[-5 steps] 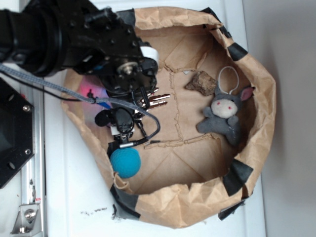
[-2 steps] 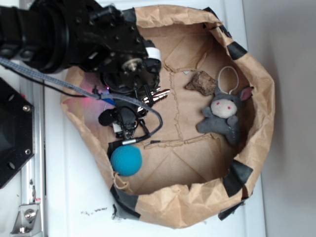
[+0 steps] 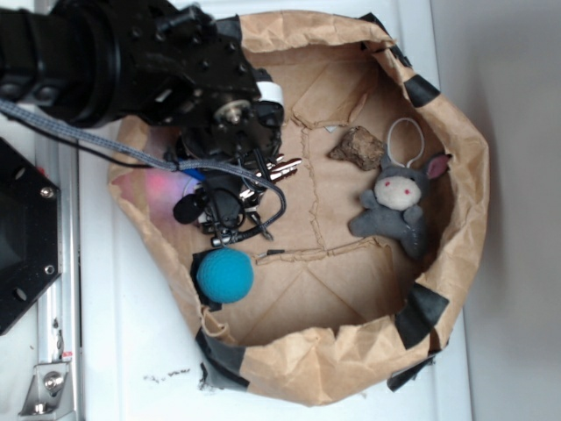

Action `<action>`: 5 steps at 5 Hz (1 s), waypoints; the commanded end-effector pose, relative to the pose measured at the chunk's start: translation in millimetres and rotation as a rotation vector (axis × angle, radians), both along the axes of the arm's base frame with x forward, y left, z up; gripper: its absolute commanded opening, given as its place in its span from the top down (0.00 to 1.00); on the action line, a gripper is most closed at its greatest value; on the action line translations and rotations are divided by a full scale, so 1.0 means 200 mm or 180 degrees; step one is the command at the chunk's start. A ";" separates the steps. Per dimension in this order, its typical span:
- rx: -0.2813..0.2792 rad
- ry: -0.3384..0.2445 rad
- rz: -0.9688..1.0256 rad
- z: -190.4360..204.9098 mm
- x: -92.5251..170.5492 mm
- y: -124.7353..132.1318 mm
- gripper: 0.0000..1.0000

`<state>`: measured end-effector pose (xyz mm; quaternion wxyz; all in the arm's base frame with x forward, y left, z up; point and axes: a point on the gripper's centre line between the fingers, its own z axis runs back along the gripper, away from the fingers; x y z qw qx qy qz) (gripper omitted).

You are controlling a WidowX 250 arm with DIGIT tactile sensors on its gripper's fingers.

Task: Grab the silver keys.

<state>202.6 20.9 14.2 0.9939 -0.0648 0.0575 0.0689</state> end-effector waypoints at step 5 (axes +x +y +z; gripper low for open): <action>-0.0105 -0.0209 0.0609 0.37 0.11 0.04 1.00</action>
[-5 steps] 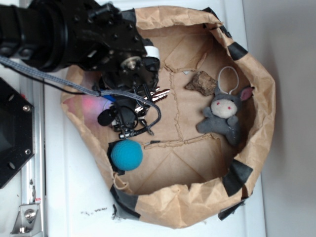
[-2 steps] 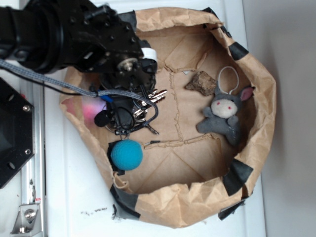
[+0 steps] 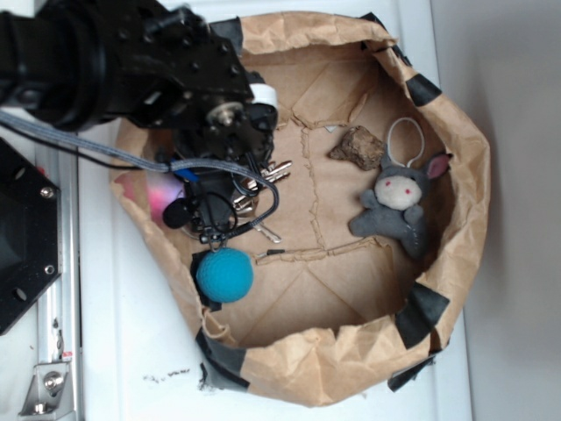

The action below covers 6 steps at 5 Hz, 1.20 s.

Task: Grab the silver keys.

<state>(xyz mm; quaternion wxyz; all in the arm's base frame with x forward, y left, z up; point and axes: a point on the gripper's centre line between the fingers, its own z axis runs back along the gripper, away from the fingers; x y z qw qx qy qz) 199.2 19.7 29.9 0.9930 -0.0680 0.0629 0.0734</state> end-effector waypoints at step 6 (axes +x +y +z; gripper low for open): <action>0.0307 -0.0596 0.1211 0.69 0.22 -0.03 1.00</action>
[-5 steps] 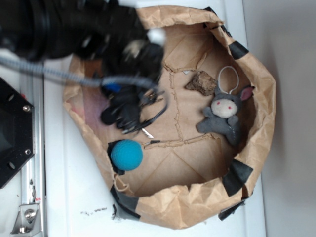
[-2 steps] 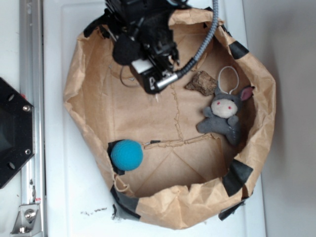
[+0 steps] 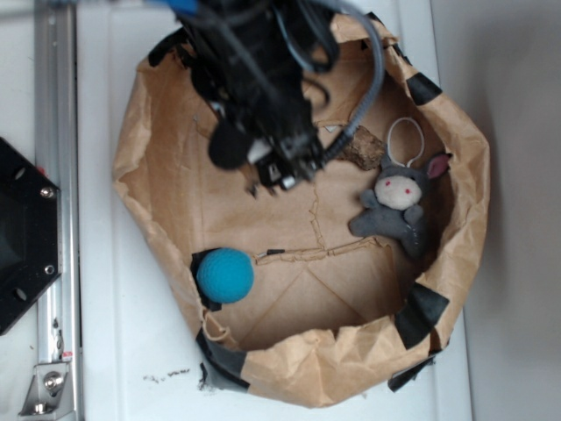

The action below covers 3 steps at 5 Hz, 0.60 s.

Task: Grab the silver keys.

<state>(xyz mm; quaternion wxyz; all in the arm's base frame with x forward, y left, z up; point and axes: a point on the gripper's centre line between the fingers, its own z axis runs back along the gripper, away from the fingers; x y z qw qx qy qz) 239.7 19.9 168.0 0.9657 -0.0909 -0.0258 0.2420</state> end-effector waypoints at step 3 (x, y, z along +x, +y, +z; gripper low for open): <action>0.0143 0.0064 0.0075 -0.06 0.02 -0.01 1.00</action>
